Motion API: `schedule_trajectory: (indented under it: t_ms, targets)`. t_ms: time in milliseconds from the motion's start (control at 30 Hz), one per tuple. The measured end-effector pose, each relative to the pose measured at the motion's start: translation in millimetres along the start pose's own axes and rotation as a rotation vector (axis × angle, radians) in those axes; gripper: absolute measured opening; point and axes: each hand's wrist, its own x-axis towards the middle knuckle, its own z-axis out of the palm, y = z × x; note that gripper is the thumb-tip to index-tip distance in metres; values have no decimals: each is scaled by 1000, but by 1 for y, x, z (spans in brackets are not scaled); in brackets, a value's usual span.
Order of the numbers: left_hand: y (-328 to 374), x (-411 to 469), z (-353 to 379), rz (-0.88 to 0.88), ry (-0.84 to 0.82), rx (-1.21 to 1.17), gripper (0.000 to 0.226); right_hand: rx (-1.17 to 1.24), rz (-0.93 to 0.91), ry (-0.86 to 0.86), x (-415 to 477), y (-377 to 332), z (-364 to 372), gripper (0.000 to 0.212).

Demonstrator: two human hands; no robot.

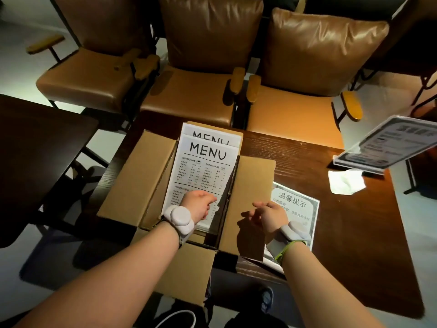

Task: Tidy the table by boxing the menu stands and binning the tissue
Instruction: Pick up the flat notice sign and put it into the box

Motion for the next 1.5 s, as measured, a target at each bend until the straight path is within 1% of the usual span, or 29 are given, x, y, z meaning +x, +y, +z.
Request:
schedule_trajectory:
  t_ms: [133, 267, 400, 433, 533, 733, 833, 967, 1133, 1267, 1400, 1433, 1500]
  targets:
    - [-9, -23, 32, -18, 9, 27, 17, -29, -17, 32, -1, 7, -41, 24]
    - [-15, -42, 60, 7, 21, 48, 9, 79, -27, 65, -1, 13, -80, 22]
    - [-16, -59, 97, 14, 32, 51, 9, 143, -29, 87, 2, 19, -133, 23]
    - [-18, -60, 99, 11, 37, 43, 9, 144, -21, 90, 5, 21, -137, 23]
    - [-18, -71, 135, -4, 26, 49, 9, 149, 16, 83, 10, 26, -183, 24]
    - [-21, -81, 188, -8, -10, 59, 14, 150, 119, 23, 19, 27, -239, 21]
    - [-20, -86, 203, -31, -32, 60, 13, 122, 60, 92, 18, 29, -247, 24]
    - [-20, -90, 217, -53, -42, 96, 10, 148, 32, 94, 16, 29, -254, 22]
    - [-20, -79, 231, -110, -64, 161, 5, 169, 62, 120, 22, 27, -257, 19]
    - [-19, -66, 240, -141, -71, 186, 7, 173, 89, 122, 25, 27, -259, 15]
    - [-19, -51, 249, -160, -88, 203, 8, 201, 105, 194, 38, 31, -258, 7]
    - [-21, -49, 250, -161, -97, 200, 9, 204, 110, 219, 40, 32, -257, 8]
    - [-29, -41, 254, -180, -117, 211, 15, 202, 118, 264, 46, 40, -258, 17]
